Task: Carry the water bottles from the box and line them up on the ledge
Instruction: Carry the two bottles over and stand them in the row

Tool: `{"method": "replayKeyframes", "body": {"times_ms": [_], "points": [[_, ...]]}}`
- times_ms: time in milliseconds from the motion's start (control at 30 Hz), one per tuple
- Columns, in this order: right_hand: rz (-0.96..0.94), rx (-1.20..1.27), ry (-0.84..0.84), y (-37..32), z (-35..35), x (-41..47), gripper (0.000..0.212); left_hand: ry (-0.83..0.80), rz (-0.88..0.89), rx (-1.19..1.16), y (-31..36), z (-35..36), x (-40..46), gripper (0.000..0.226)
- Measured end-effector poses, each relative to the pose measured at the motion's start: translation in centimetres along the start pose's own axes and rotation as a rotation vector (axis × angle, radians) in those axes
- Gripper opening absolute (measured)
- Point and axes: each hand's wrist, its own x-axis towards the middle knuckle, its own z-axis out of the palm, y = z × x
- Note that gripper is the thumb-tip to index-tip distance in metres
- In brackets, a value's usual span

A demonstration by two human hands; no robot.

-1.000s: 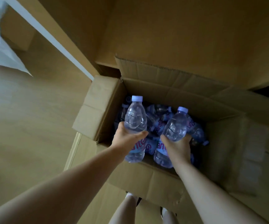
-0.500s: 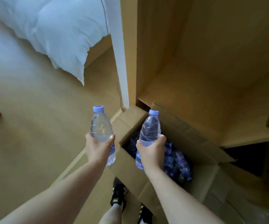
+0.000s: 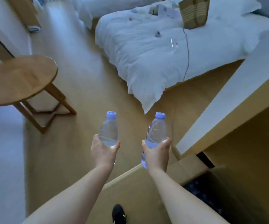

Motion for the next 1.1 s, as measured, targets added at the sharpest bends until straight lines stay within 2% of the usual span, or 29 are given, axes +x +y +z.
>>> {"method": "replayKeyframes", "body": {"times_ms": [200,400,733,900,1100], "points": [[-0.019,-0.046,-0.124,-9.1,10.7,-0.9,0.061,0.187,-0.058,0.083,0.5,-9.3,10.8,0.064],[-0.118,-0.128,-0.251,-16.3,18.7,0.3,0.075,0.292,-0.157,0.039,1.9,-14.6,19.1,0.065],[-0.276,-0.115,-0.371,-28.7,33.1,9.0,0.066,0.393,-0.299,-0.060,7.3,-14.7,36.1,0.062],[-0.448,-0.200,-0.438,-36.2,39.6,14.5,0.076,0.467,-0.325,-0.081,11.5,-15.0,45.3,0.067],[-0.526,-0.240,-0.475,-43.9,47.2,19.3,0.082,0.512,-0.333,-0.082,15.2,-15.2,55.5,0.071]]}}
